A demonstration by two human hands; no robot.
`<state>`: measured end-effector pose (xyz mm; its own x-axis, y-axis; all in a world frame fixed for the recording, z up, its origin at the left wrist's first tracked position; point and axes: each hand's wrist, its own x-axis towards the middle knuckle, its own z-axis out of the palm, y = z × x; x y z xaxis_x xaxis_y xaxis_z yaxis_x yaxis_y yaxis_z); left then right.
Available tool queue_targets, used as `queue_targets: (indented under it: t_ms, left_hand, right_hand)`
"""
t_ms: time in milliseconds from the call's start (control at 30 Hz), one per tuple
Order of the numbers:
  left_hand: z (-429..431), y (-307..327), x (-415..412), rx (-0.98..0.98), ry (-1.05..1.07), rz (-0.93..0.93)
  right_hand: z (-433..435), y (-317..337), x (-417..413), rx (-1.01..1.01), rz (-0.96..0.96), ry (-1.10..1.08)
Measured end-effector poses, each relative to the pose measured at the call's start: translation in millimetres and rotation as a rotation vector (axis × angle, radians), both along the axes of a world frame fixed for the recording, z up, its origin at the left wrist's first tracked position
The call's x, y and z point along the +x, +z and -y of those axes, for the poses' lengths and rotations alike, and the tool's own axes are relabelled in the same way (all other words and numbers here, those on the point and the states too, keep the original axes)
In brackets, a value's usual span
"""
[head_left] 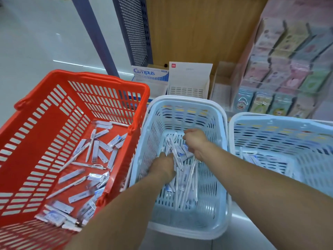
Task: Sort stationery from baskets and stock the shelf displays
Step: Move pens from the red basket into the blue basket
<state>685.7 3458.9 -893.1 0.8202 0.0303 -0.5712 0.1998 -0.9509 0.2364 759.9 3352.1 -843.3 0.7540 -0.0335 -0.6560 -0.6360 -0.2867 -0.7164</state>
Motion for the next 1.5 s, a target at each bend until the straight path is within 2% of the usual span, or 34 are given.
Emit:
queue_targets:
  t_ms: [67, 133, 200, 267, 367, 467, 567, 633, 700, 733, 867, 967, 1100, 1233, 1400, 1500]
  left_hand:
    - [1.2, -2.5, -1.6, 0.089, -0.077, 0.039]
    - [1.7, -0.1, -1.8, 0.183, -0.143, 0.054]
    - [2.2, 7.1, 4.1, 0.187, -0.125, 0.081]
    - [-0.4, 18.5, 14.5, -0.002, 0.081, 0.185]
    - [0.0, 38.1, 26.9, -0.493, 0.406, 0.277]
    - [4.4, 48.6, 32.0, -0.806, 0.474, 0.319]
    - [1.8, 48.4, 41.6, -1.069, 0.546, 0.19]
    - [0.0, 46.8, 49.9, -1.154, 0.558, 0.073]
    - [1.7, 41.2, 57.2, -1.078, 0.518, 0.028]
    - [4.1, 36.4, 59.7, -0.961, 0.454, 0.028]
    - [18.0, 9.6, 58.6, -0.187, -0.113, 0.076]
    - [29.9, -4.2, 53.5, 0.101, -0.329, 0.11]
    - [37.1, -4.9, 48.3, 0.193, -0.392, 0.15]
    - [42.5, -4.7, 40.2, 0.184, -0.333, 0.118]
    - [46.4, -8.3, 41.0, 0.265, -0.401, 0.223]
    - [43.4, -5.8, 45.9, 0.223, -0.3, 0.197]
  right_hand:
    - [0.0, 15.2, -1.9, 0.091, -0.032, 0.045]
    - [2.7, 26.9, -1.6, 0.068, -0.012, 0.165]
    - [9.3, 35.0, 2.4, 0.008, 0.027, 0.253]
    - [15.5, 43.2, 8.5, -0.033, 0.016, 0.345]
    - [21.0, 51.9, 13.7, -0.015, -0.065, 0.493]
    - [21.4, 49.8, 10.5, 0.039, -0.005, 0.489]
    - [25.4, 49.3, 8.2, -0.028, 0.169, 0.381]
    - [29.5, 55.8, 9.6, -0.047, 0.257, 0.385]
    - [35.1, 70.4, 11.6, -0.024, 0.305, 0.372]
    - [39.5, 77.9, 13.3, 0.012, 0.314, 0.342]
    - [61.5, 98.1, 17.1, 0.188, 0.265, 0.201]
    - [73.4, 98.2, 11.0, 0.245, 0.219, 0.161]
    - [80.1, 92.3, 2.1, 0.3, 0.151, 0.163]
    - [82.9, 91.2, 3.4, 0.367, 0.064, 0.142]
    - [80.4, 93.5, 7.7, 0.401, 0.018, 0.209]
    - [87.6, 93.3, 9.5, 0.439, 0.008, 0.199]
